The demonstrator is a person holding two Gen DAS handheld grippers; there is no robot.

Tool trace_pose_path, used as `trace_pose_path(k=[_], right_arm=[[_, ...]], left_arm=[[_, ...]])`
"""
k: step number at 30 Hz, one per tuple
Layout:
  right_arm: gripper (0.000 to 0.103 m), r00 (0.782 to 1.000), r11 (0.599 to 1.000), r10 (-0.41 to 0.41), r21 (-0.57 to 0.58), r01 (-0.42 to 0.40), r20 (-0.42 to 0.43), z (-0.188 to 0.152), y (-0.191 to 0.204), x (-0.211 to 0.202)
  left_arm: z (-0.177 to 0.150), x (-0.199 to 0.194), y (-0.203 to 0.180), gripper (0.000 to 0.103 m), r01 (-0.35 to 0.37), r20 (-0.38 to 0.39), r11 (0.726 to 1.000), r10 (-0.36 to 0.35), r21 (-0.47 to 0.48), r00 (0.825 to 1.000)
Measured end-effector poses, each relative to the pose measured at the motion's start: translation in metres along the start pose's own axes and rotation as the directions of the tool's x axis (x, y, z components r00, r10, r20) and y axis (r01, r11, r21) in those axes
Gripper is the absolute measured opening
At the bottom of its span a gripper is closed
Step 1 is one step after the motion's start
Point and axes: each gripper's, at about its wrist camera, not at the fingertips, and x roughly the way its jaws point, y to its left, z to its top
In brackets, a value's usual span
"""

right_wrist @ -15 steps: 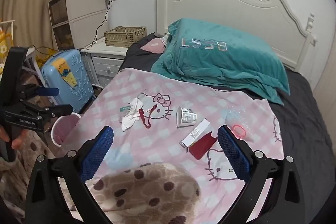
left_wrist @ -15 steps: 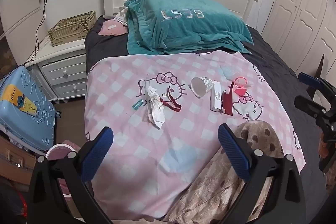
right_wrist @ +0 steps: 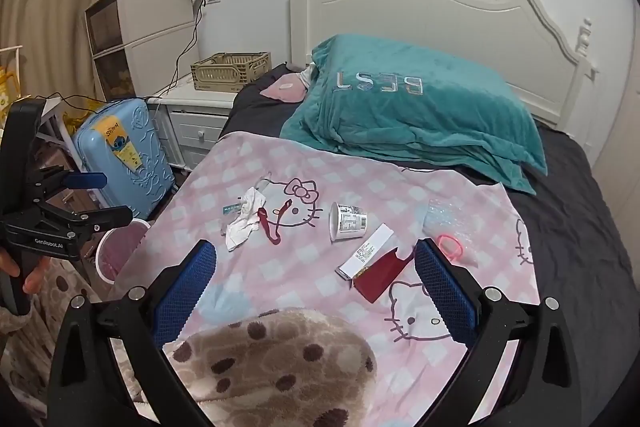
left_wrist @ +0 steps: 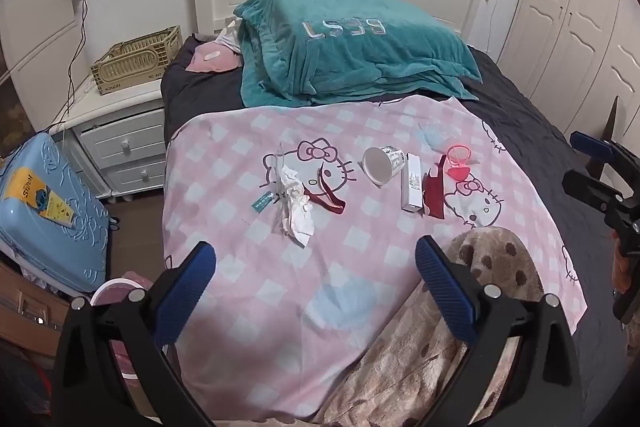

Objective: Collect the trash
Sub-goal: 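Move the left tool toward the crumpled white tissue on the sheet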

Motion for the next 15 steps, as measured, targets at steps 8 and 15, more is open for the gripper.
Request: trace_pose_path(k=[8, 15], right_arm=[[0.097, 1.000, 1.000, -0.006, -0.001, 0.006, 0.005, -0.0016, 0.0088, -0.0017], [0.097, 1.000, 1.000, -0.008, 0.004, 0.008, 0.013, -0.0008, 0.0076, -0.0048]], left_arm=[[-0.0008, -0.0016, 0.0006, 0.098, -0.007, 0.000, 1.000, 0.007, -0.012, 1.000], [-0.0007, -0.0040, 0.0010, 0.098, -0.042, 0.009, 0.999, 0.042, -0.012, 0.999]])
